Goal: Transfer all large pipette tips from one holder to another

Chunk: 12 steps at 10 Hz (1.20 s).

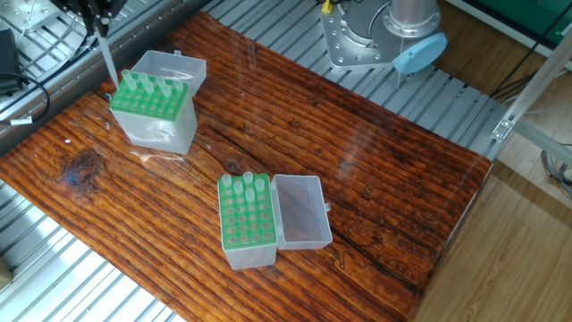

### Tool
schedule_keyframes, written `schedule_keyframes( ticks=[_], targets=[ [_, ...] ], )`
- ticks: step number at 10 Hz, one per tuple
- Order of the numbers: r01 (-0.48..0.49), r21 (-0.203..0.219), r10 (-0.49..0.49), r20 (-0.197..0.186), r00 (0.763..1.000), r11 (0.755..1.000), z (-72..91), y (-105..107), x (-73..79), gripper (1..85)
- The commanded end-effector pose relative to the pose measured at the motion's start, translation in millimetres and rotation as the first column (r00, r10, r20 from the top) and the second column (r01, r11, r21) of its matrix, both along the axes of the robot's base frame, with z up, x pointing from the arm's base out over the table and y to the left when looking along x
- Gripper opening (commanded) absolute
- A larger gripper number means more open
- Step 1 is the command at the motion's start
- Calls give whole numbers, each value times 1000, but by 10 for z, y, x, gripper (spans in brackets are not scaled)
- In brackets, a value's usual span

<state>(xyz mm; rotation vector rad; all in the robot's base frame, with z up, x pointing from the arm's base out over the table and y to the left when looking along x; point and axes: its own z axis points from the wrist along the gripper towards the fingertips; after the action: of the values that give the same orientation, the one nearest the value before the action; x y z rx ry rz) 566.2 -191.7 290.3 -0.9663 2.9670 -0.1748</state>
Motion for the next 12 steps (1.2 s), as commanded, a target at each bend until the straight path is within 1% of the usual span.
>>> schedule_keyframes(
  ticks=[1,4,5,6,10,12],
  targets=[
    [-19,1,19,-12,1000,1000,-48,-100,-14,30],
    [-15,11,15,-14,1000,1000,-164,-127,-43,30],
    [-11,22,12,-21,1000,1000,-198,-116,-78,30],
    [-11,22,11,-26,1000,1000,-213,-122,-95,30],
    [-13,23,13,-21,1000,1000,-246,-113,-68,30],
    [-13,23,13,-24,1000,1000,-195,-101,-56,30]
  ],
)
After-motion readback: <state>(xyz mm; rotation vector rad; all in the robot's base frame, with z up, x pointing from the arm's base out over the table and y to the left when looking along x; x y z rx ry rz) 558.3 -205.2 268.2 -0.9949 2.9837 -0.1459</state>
